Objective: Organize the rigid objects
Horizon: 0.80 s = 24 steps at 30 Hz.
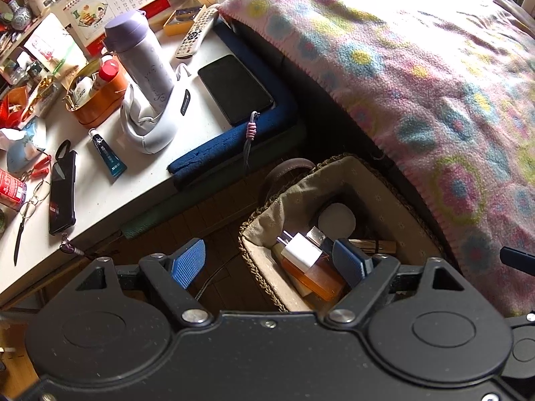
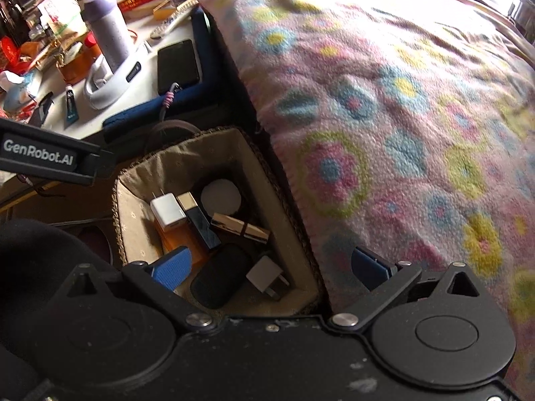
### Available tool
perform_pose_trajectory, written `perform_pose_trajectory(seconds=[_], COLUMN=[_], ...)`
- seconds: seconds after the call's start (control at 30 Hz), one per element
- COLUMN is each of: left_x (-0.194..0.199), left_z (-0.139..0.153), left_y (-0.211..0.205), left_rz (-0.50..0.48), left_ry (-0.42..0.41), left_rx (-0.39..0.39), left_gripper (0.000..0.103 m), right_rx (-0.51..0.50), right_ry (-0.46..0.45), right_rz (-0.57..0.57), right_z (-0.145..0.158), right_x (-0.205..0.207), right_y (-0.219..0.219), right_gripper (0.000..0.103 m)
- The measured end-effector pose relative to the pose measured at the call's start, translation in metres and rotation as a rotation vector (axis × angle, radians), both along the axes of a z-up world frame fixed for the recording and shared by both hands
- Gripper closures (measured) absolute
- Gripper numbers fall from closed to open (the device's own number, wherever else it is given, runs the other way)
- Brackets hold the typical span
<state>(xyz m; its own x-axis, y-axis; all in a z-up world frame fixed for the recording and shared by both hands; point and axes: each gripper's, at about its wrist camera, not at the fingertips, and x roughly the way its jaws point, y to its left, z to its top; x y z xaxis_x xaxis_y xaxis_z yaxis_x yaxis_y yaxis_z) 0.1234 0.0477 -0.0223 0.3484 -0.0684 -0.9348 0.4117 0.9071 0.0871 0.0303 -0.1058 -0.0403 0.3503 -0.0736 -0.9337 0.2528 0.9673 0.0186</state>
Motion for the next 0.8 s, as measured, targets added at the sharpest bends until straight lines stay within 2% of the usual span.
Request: perform_pose_trajectory(seconds=[0.37,0.8], left_x=[0.000,0.001], left_z=[-0.003,-0.005], left_y=[-0.001,-0.003], left_rz=[-0.008,-0.009], left_ry=[0.014,0.024], left_rx=[0.011,0.026], left_gripper=[0.022,0.022], right_rx=[-0.013,0.013], right_ry=[0.064,0.076], right_rz=[-0.043,-0.076], right_z=[-0.006,-0.008], right_x=[0.003,0.003], right_y=[-0.008,-0.014], right_gripper=[0.001,0.001])
